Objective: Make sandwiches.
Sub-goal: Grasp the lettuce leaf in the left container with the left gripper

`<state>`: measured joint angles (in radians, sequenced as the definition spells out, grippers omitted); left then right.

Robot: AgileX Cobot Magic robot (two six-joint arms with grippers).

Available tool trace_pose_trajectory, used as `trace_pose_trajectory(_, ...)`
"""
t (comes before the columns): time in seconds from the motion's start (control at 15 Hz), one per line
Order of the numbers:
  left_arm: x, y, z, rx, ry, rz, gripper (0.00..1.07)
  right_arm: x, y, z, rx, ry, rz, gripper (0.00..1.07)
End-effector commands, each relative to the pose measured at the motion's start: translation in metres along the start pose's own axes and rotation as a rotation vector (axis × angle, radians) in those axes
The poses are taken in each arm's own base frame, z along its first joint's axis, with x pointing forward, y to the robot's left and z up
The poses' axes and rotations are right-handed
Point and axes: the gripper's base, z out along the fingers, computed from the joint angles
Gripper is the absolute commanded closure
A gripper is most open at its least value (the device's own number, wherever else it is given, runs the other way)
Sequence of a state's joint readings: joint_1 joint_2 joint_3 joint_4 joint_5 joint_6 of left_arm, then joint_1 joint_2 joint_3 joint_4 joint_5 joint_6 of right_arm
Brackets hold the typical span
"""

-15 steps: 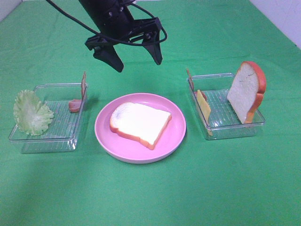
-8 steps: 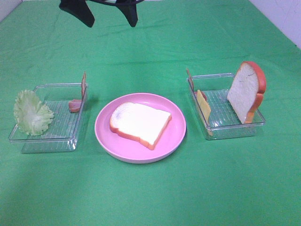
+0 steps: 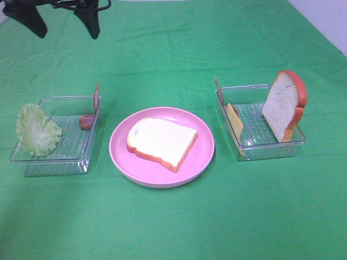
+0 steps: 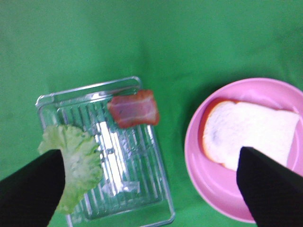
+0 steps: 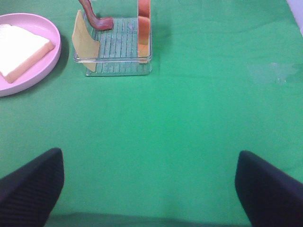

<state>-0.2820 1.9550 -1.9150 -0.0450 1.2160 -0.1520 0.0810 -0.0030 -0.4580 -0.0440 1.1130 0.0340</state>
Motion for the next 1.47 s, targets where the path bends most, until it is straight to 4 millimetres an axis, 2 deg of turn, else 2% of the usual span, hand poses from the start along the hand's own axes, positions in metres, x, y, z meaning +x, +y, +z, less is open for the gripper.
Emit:
trace_pose_trajectory(0.07,0.025,0.033,-0.006,-0.050,0.143,-0.043,0.15,0.001,0.000,-0.002,-0.003,-0.035,-0.005,0.13)
trace_pose_trajectory(0.2,0.034,0.055,-0.007,-0.068,0.170,-0.077,0.15,0.001,0.000,-0.002,-0.003,-0.035,-0.005,0.13)
trace_pose_trajectory(0.27,0.047,0.087,-0.001,-0.092,0.222,-0.134,0.15,0.001,0.000,-0.002,-0.003,-0.035,-0.005,0.13)
trace_pose_trajectory(0.47,0.064,0.122,0.014,-0.112,0.292,-0.200,0.15,0.001,0.000,-0.002,-0.003,-0.035,-0.005,0.13)
trace_pose_trajectory(0.6,0.069,0.132,0.021,-0.116,0.308,-0.227,0.15,0.001,0.000,-0.002,-0.003,-0.035,-0.005,0.13)
trace_pose_trajectory(0.8,0.066,0.132,0.034,-0.090,0.287,-0.233,0.15,0.001,0.000,-0.002,-0.003,-0.035,-0.005,0.13)
trace_pose_trajectory(1.13,0.065,0.133,0.069,-0.025,0.323,-0.226,0.15,0.001,0.000,-0.002,-0.003,-0.035,-0.005,0.13)
trace_pose_trajectory(1.2,0.064,0.134,0.086,-0.011,0.326,-0.217,0.15,0.001,0.000,-0.002,-0.003,-0.035,-0.005,0.13)
trace_pose_trajectory(1.47,0.061,0.137,0.104,0.002,0.290,-0.211,0.15,0.001,0.000,-0.002,-0.003,-0.035,-0.005,0.13)
